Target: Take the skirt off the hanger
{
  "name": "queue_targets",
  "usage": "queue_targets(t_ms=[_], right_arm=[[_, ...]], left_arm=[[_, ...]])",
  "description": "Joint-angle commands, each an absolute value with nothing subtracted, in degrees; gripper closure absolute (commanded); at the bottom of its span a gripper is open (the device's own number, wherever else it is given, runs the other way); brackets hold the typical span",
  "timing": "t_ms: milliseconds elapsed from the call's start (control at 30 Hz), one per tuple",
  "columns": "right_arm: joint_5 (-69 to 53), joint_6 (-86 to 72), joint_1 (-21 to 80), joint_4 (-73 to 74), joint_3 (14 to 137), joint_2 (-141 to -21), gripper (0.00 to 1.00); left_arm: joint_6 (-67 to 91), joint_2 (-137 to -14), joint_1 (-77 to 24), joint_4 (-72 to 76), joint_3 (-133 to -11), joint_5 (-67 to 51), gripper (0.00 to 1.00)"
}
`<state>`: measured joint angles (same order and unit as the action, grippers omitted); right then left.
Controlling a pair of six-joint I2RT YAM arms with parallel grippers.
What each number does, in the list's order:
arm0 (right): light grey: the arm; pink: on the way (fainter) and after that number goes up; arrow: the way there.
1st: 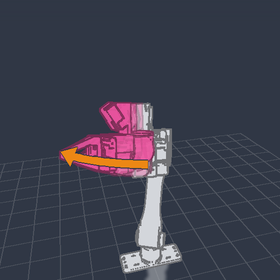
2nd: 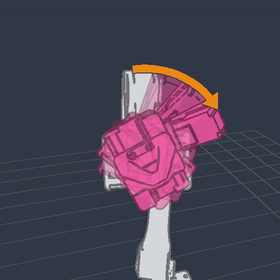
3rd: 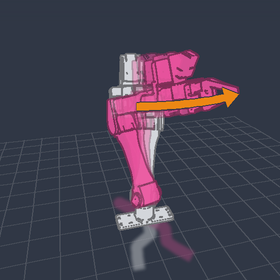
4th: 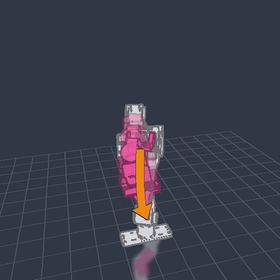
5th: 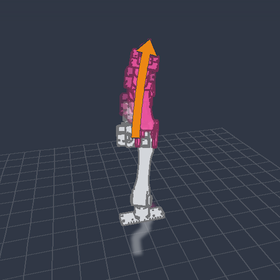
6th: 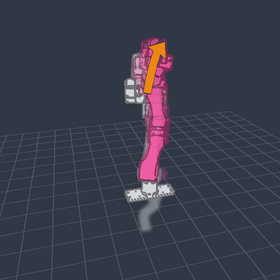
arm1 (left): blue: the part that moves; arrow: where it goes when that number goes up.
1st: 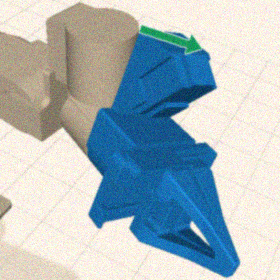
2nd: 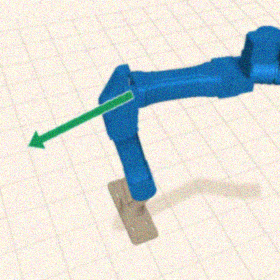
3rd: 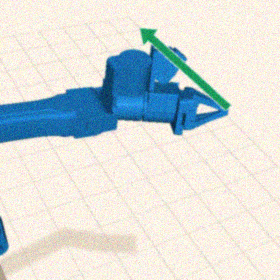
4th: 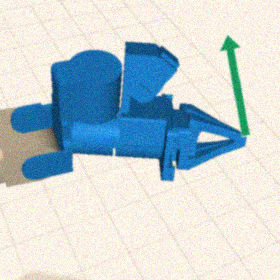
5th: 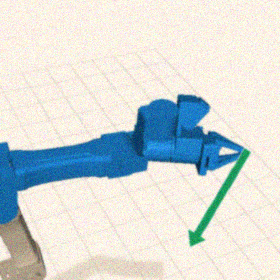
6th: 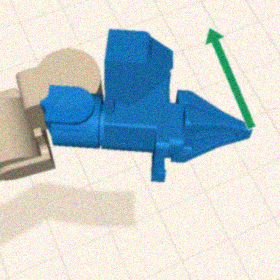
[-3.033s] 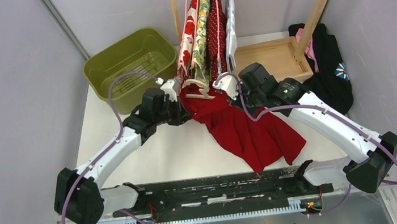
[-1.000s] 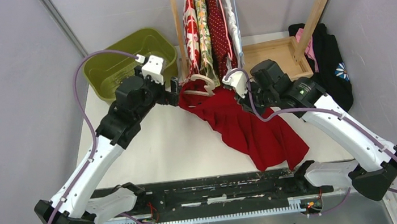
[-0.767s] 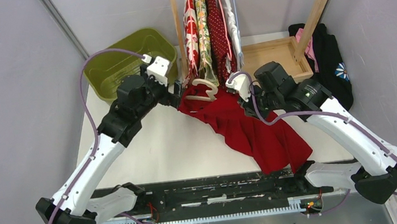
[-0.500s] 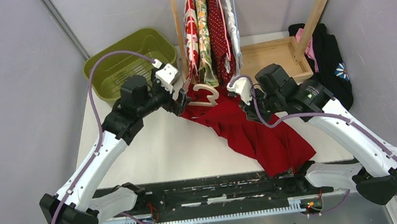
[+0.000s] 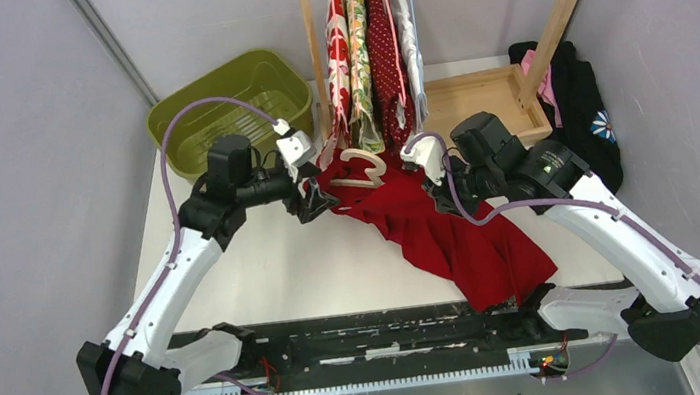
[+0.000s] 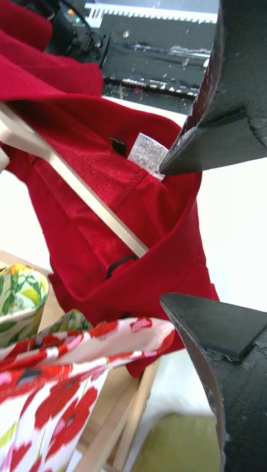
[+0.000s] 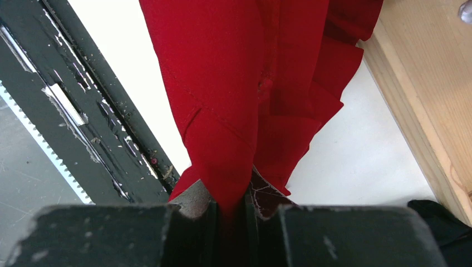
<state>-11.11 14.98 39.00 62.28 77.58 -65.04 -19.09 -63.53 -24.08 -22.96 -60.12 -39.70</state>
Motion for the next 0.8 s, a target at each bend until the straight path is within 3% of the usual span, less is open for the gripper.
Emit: queue_targets(t_ms=[0, 500, 767], right_arm=[[-12.2, 16.2, 39.4, 59.1, 81.6, -64.0, 0.99], [-13.1, 16.7, 39.9, 59.7, 84.1, -64.5, 0.99], [-13.6, 16.8, 40.3, 59.6, 83.2, -64.7, 0.99]], left_arm=[[-22.3, -65.5, -23.7, -22.5, -59.4, -47.8, 0.16], [-16.3, -68.1, -23.8, -7.5, -49.4, -48.2, 0.18], [-19.3, -66.2, -23.7, -7.1, -53.0, -42.1, 0.17]])
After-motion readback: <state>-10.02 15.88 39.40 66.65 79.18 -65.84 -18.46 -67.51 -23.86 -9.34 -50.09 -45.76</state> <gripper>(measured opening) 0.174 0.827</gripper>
